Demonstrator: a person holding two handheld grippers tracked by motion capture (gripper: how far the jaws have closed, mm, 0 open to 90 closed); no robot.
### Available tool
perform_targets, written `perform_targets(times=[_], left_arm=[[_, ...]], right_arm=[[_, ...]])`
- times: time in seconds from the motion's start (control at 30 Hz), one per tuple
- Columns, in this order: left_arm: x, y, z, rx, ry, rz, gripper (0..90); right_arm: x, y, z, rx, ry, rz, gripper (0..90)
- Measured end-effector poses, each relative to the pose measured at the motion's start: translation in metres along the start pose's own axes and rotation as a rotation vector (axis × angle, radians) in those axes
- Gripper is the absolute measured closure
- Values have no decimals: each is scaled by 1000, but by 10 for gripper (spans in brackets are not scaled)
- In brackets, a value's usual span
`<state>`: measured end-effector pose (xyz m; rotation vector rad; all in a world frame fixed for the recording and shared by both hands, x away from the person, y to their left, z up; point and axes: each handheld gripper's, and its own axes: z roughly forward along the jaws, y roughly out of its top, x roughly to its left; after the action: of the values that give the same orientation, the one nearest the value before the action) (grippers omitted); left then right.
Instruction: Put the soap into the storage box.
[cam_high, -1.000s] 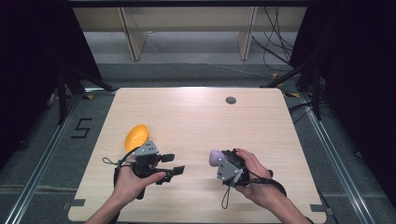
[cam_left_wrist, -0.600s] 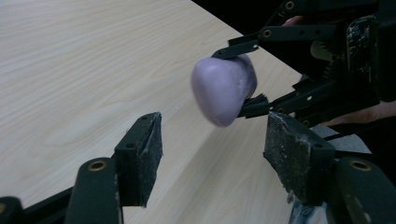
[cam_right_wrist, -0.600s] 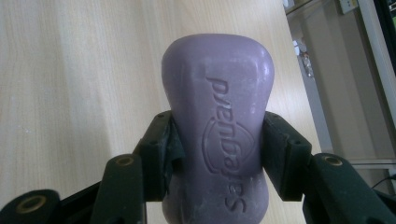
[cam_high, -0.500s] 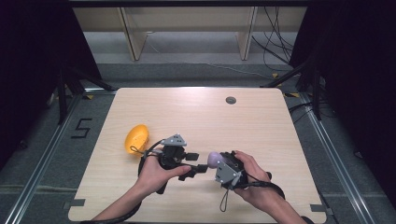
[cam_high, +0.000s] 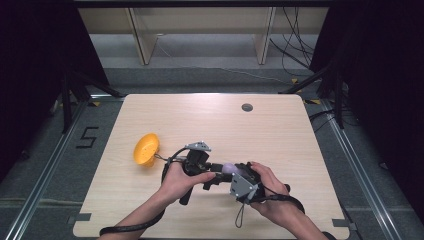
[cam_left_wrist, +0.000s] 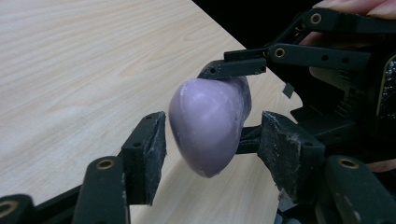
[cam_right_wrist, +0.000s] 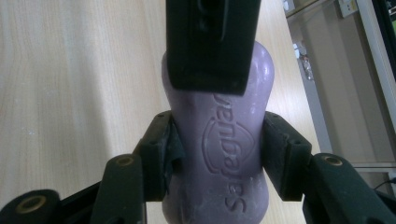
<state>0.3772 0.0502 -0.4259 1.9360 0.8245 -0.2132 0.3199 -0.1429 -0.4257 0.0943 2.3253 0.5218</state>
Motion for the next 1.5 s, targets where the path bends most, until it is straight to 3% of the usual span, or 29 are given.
perform_targets(times=[0.03,0.3,0.47,0.53,0.93,0.97,1.0,1.03,1.07,1.1,1.2,1.3,1.33,1.37,1.5], left_arm=[[0,0,2,4,-7,-15,412],[3,2,6,16,-31,-20,441],[5,2,7,23,-44,-17,471],[5,2,7,13,-30,-23,490],[7,2,5,4,-67,-60,545],[8,2,2,19,-70,-56,556],[8,2,2,19,-70,-56,564],[7,2,2,20,-75,-57,564],[7,2,1,20,-73,-52,568],[7,2,1,20,-67,-48,571],[5,1,1,7,-69,-5,583],[1,0,0,2,-40,32,589],[-1,0,0,-3,-33,43,590],[-3,0,0,-10,-26,51,589],[-6,1,-2,-24,-10,84,590]], right_arm=[[0,0,0,0,0,-1,500],[2,2,-2,0,-2,11,501],[1,4,-2,-14,-4,-23,500],[2,4,-2,-19,-2,-14,501],[3,4,-4,-19,-11,-27,500],[2,4,-3,-24,-14,-38,500],[-1,5,-1,-56,-14,-106,500],[-1,5,-1,-56,-14,-106,500],[3,4,-2,-34,-8,-43,500],[-1,5,0,-61,-13,-113,500],[-3,6,1,-61,1,-136,500],[-2,5,2,-54,2,-79,462],[2,4,1,-24,0,-1,423],[1,3,1,-28,-16,12,358],[-2,2,-1,-30,-44,17,316]])
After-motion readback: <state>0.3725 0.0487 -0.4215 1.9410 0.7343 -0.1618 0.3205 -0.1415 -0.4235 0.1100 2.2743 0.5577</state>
